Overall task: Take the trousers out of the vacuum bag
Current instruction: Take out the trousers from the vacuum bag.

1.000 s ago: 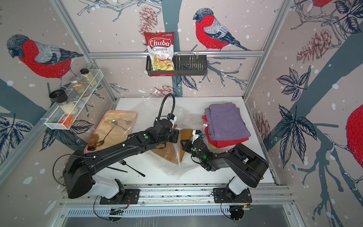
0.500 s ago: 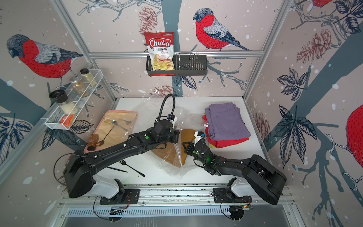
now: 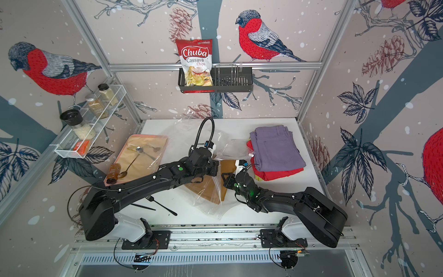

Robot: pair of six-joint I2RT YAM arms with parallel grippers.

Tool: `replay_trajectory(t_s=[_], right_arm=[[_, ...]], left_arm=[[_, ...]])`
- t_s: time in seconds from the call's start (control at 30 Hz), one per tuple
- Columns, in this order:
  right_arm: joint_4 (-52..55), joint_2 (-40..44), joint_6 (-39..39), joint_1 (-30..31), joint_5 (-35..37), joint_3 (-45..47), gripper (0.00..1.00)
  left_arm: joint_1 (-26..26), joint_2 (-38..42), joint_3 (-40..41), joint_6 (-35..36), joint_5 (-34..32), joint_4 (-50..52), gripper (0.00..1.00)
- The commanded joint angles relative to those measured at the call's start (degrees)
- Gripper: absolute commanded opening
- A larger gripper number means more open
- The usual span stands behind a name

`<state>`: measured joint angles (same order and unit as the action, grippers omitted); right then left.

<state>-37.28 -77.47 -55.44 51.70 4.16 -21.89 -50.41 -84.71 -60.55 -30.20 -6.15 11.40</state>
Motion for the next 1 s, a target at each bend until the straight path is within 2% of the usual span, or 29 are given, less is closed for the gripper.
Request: replay_trajectory(t_s=[0.0,0.57,0.97], right_arm=[[-2.4,0.7,1.7,0.3,0.0,-0.7,0.01],[2.0,5.4,2.6,1.4,0.8,-0.4,0.00],[12.8,17.5,4.3,3.0,3.2,0.4,0.00]], left_arm=[[0.1,-0.4,-0.5,-0.4,0.0,-0.7,0.00],[0.9,0.1,0.9,-0.6,-0.6,-0.6,0.00],[1.1,2.1,3.1,-1.4,-1.5,-3.1,0.00]])
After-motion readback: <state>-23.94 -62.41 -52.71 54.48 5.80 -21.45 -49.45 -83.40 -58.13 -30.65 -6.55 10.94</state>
